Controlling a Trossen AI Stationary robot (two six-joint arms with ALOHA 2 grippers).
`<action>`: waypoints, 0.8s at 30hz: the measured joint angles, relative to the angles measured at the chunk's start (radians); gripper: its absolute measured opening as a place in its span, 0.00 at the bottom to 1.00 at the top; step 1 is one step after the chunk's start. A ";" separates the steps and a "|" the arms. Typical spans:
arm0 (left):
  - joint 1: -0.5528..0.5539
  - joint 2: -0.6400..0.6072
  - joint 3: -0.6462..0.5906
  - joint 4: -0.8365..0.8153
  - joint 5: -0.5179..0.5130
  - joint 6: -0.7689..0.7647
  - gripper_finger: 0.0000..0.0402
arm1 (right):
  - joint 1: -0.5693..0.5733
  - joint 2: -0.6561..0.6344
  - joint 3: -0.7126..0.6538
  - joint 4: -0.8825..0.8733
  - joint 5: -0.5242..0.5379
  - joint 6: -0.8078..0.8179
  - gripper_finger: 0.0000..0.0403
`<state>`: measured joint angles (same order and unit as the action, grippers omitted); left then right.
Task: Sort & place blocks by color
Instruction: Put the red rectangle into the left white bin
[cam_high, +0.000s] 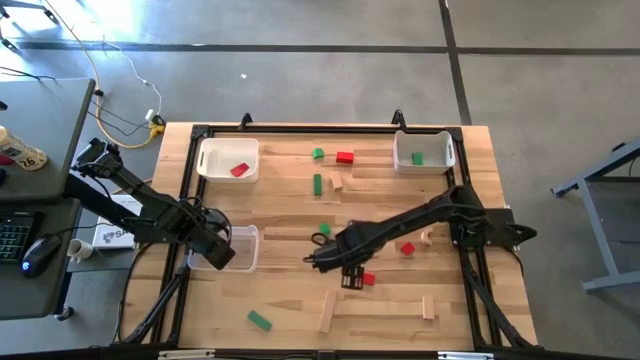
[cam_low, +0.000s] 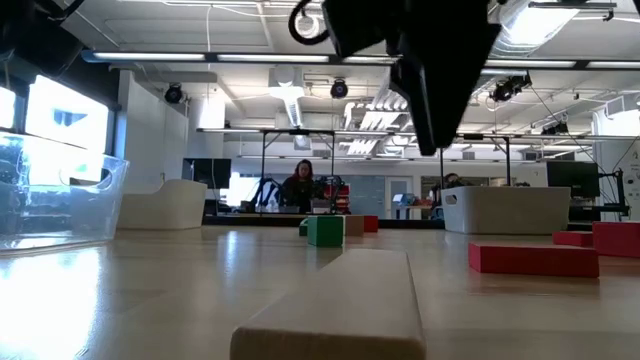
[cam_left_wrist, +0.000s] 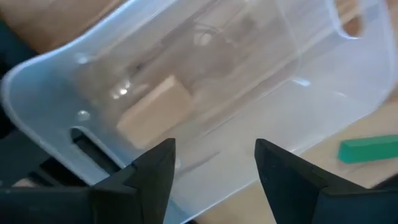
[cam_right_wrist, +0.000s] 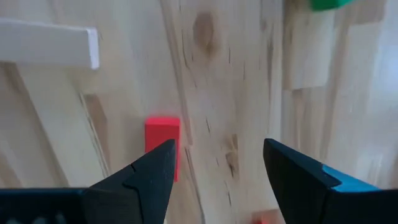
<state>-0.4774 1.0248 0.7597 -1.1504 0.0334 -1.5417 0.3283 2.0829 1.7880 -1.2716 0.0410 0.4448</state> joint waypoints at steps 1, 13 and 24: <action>0.000 0.000 0.000 0.019 0.000 0.000 0.52 | 0.001 -0.003 -0.016 0.002 -0.001 0.000 0.57; 0.000 0.000 0.000 0.179 -0.021 0.030 0.51 | 0.014 -0.049 -0.238 0.212 -0.173 0.005 0.57; 0.000 0.000 0.000 0.179 -0.023 0.027 0.51 | 0.064 -0.049 -0.327 0.257 -0.126 0.026 0.57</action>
<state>-0.4774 1.0248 0.7601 -0.9710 0.0109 -1.5150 0.3918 2.0335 1.4610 -1.0146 -0.0855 0.4710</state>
